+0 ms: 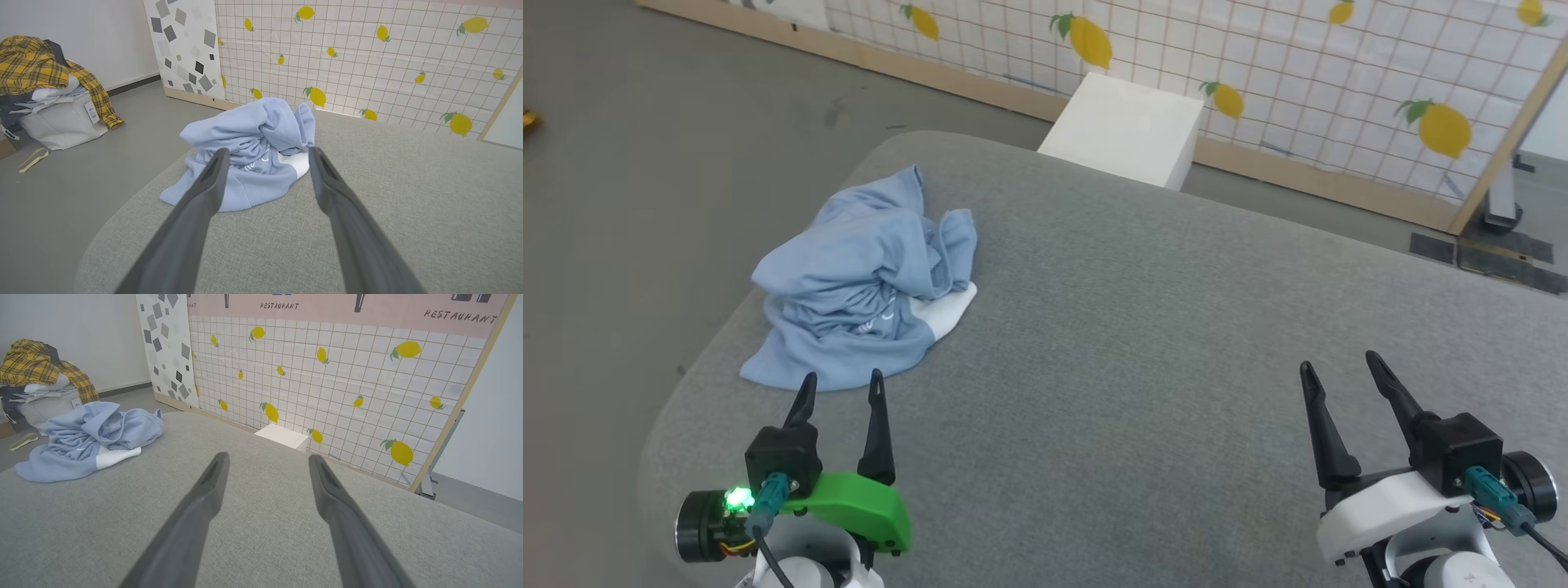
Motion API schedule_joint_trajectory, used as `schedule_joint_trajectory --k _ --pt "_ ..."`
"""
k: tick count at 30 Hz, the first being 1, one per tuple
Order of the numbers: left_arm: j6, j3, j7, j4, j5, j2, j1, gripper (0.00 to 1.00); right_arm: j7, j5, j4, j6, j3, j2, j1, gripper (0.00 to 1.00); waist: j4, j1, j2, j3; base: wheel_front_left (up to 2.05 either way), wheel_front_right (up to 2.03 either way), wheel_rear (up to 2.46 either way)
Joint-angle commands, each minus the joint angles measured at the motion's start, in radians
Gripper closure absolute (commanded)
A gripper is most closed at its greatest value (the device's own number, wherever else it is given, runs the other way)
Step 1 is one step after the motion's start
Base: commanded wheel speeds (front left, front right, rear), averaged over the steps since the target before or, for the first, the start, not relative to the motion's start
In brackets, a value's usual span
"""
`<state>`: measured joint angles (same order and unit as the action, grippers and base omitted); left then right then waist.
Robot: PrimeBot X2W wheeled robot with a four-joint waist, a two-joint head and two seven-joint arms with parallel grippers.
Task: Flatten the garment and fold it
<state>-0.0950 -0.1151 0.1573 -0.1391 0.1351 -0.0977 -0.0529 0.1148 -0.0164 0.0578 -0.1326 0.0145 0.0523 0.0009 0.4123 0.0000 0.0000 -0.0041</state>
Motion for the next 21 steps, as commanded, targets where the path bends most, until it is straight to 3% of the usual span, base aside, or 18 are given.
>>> schedule_joint_trajectory --k 1,21 --pt "-0.008 -0.005 0.01 -0.006 0.012 -0.01 -0.014 0.0 0.009 -0.004 0.002 0.001 0.003 -0.001 -0.012 0.0 0.015 0.0 0.0 0.003 0.0 0.0 0.0" --pt "-0.035 -0.037 0.051 -0.036 0.053 -0.026 -0.026 0.0 0.042 -0.016 0.019 0.002 0.0 -0.002 -0.026 0.0 0.136 0.0 0.0 0.004 0.0 0.0 0.0"
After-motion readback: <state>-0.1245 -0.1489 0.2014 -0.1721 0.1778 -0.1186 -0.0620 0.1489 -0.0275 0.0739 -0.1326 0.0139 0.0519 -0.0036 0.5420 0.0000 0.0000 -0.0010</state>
